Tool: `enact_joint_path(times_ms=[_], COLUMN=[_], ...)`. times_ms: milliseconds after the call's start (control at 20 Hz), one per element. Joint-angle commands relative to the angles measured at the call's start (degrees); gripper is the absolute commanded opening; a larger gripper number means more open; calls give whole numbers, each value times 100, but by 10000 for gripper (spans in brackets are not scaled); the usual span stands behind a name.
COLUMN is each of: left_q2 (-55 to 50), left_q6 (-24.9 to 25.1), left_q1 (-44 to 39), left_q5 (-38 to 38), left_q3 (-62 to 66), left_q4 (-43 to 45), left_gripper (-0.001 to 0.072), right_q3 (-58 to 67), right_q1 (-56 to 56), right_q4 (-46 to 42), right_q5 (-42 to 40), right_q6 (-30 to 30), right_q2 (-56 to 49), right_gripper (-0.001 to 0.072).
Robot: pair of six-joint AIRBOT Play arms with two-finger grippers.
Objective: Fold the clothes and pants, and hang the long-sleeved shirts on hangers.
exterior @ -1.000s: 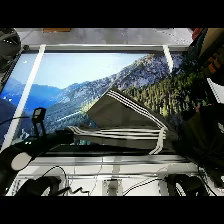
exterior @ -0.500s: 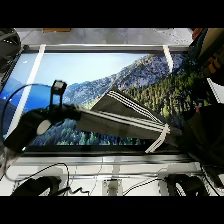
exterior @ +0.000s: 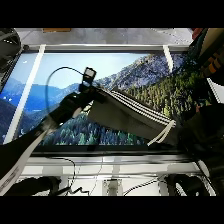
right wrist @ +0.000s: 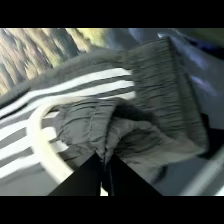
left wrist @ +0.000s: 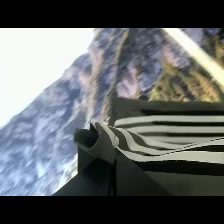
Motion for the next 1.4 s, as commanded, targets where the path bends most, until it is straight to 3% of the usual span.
enact_joint_path(times_ms=[0, 300, 600, 650, 700, 750, 800, 850, 900, 1100, 1200, 1350], left_q2=[-1040, -1700, -1738, -1746, -1755, -1755, -1755, -1755, -1749, -1587, -1353, -1082], left_q6=[-2, 2, 0, 2, 2, 2, 4, 4, 4, 0, -63, -592], left_q1=[-199, -157, -160, -160, -160, -160, -160, -151, -122, 39, 142, 385], left_q5=[490, 505, 822, 922, 1023, 1051, 1049, 1049, 1049, 846, -186, -2559], left_q3=[737, 1231, 1231, 1231, 1231, 1231, 1231, 1231, 1231, 1231, 1233, 1231], left_q4=[-57, -55, -55, -55, -55, -52, -52, -52, -52, -57, -365, -699], left_gripper=[1, 3, 4, 4, 21, 145, 405, 604, 682, 680, 659, 622], right_q3=[-72, -72, -72, -72, -72, -72, -72, -72, -72, 22, 186, 372], right_q1=[0, -970, -1469, -1469, -1469, -1469, -1469, -1469, -1469, -1469, -1469, -1469], right_q4=[-579, -509, -468, -468, -468, -470, -474, -472, -463, -396, -398, -400], right_q5=[-1075, -2135, -3134, -3163, -3161, -3158, -3158, -3161, -3158, -2627, -1847, -1104], right_q6=[332, 332, 326, 313, 291, 251, 249, 177, 24, -743, -1346, -2597], right_q2=[-625, -1991, -2081, -2081, -2081, -2081, -2081, -2081, -2081, -2063, -2063, -2065], right_gripper=[16, 16, 16, 27, 166, 423, 623, 626, 626, 625, 625, 625])
